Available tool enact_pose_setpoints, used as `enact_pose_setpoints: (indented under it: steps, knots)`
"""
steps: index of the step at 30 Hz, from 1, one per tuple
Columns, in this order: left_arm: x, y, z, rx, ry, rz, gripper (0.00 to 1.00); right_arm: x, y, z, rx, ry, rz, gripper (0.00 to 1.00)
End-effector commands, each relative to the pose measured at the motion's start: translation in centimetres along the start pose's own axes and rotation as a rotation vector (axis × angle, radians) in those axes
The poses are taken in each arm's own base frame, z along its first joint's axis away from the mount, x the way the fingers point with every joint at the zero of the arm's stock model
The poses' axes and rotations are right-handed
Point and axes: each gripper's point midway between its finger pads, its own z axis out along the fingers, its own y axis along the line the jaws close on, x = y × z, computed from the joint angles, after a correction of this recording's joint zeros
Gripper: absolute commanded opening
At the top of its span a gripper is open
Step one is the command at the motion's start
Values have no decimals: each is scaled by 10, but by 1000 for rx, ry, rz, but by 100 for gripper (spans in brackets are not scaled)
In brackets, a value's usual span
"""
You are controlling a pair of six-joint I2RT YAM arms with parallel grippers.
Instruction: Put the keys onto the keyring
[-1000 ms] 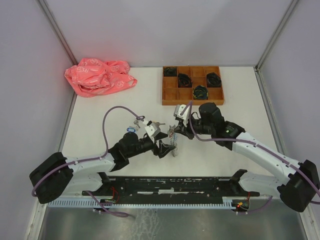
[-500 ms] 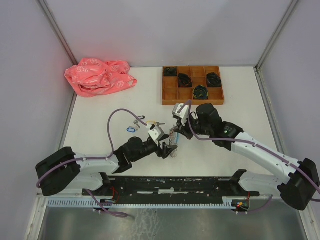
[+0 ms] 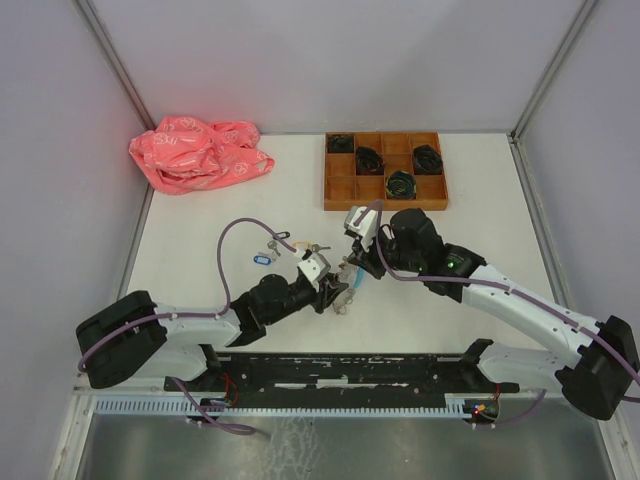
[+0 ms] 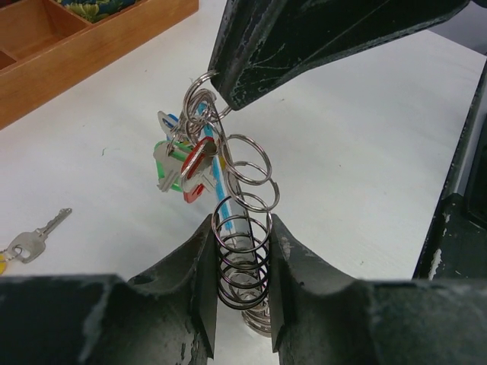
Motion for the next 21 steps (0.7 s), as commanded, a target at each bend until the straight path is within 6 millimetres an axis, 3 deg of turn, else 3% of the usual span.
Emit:
enact_pose_setpoints:
  steps: [1,5,12,21]
  knots:
    - [-21,4,2,-29,-44,42,12,-48,-10,-10,57,-134,-4,14]
    - [-21,6,1,-42,-26,42,4,-54,-12,-16,75,-156,23,23]
    - [-24,9,-2,-68,-27,2,3,-52,-12,-30,110,-172,47,41]
    - [-31,12,-3,-92,-40,-9,3,-41,-5,-29,136,-147,431,47]
